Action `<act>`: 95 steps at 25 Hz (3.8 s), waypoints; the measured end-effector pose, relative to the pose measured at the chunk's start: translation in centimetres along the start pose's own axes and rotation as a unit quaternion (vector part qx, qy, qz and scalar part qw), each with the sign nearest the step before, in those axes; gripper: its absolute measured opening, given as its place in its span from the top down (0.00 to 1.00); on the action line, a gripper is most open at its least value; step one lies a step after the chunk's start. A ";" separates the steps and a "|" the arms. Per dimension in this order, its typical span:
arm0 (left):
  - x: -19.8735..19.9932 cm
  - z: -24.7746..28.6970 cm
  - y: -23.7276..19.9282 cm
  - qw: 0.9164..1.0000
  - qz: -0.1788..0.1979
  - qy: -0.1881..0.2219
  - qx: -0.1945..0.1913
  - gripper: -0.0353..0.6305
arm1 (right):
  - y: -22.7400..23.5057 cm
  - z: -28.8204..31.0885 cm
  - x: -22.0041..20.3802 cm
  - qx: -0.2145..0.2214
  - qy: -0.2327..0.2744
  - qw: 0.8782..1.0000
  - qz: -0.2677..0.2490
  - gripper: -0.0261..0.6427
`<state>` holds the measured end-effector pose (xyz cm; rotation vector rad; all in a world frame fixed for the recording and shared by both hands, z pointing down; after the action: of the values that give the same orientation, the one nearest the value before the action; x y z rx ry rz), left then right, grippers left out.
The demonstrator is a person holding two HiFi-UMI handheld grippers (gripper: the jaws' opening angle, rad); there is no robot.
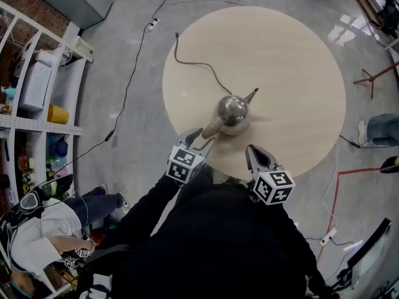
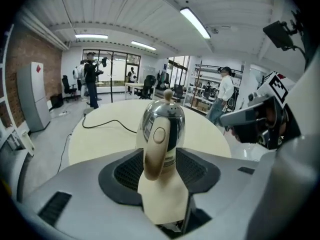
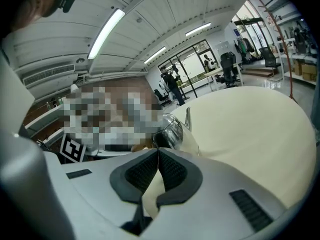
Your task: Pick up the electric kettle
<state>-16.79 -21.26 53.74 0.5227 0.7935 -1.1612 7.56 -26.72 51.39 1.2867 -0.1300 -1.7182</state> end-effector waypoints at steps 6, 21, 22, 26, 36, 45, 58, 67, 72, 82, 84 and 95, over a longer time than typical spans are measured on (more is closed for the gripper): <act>-0.7 3.1 -1.2 0.998 0.033 -0.032 -0.033 0.65 | 0.2 0.4 0.6 -0.036 0.015 0.999 0.012 0.94; -0.3 7.1 -1.3 0.991 0.079 -0.094 -0.060 0.70 | 0.6 2.0 0.8 -0.062 0.009 0.997 0.038 0.94; -0.3 7.1 -1.4 0.990 0.080 -0.096 -0.059 0.73 | 0.6 2.0 0.7 -0.063 0.009 0.997 0.039 0.94; -0.4 7.0 -1.8 0.990 0.080 -0.098 -0.061 0.74 | 0.5 2.3 0.5 -0.066 0.010 0.997 0.041 0.94; 0.0 7.3 -1.0 0.988 0.083 -0.117 -0.061 0.75 | 1.1 1.4 0.3 -0.073 0.019 0.996 0.044 0.94; 0.6 6.3 -0.7 0.979 0.123 -0.158 -0.041 0.79 | 1.2 0.7 0.2 -0.083 0.029 0.995 0.048 0.94; 0.2 6.0 -1.7 0.975 0.111 -0.118 -0.153 0.78 | 1.1 1.1 -0.5 -0.077 0.015 0.995 0.057 0.94; 1.0 7.2 0.5 0.942 0.144 -0.207 -0.221 0.79 | 1.5 0.7 -0.8 -0.085 0.015 0.994 0.063 0.94; 0.7 7.1 0.3 0.946 0.127 -0.156 -0.254 0.79 | 1.8 0.4 -0.8 -0.087 0.017 0.994 0.068 0.94; 0.4 6.1 0.2 0.963 0.094 -0.064 -0.245 0.79 | 1.7 0.9 -1.1 -0.088 0.013 0.993 0.076 0.94; 0.6 6.1 0.0 0.963 0.091 -0.060 -0.246 0.79 | 1.6 0.9 -1.1 -0.088 0.013 0.993 0.076 0.94; 2.3 4.7 0.3 0.963 0.093 -0.019 -0.251 0.78 | 0.5 0.8 -1.1 -0.090 0.017 0.994 0.066 0.94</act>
<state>-14.80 -26.00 54.89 0.1465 0.9452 -0.7537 7.26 -26.49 52.79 1.1479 -0.0387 -1.5587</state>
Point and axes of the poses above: the fingertips, and each gripper's own axes: z forward along the fingers, y to its right, x out of its top, the point moved 10 cm from there along -z, backward along the fingers, and after that the axes turned 8 degrees about z, right-handed, at the moved point
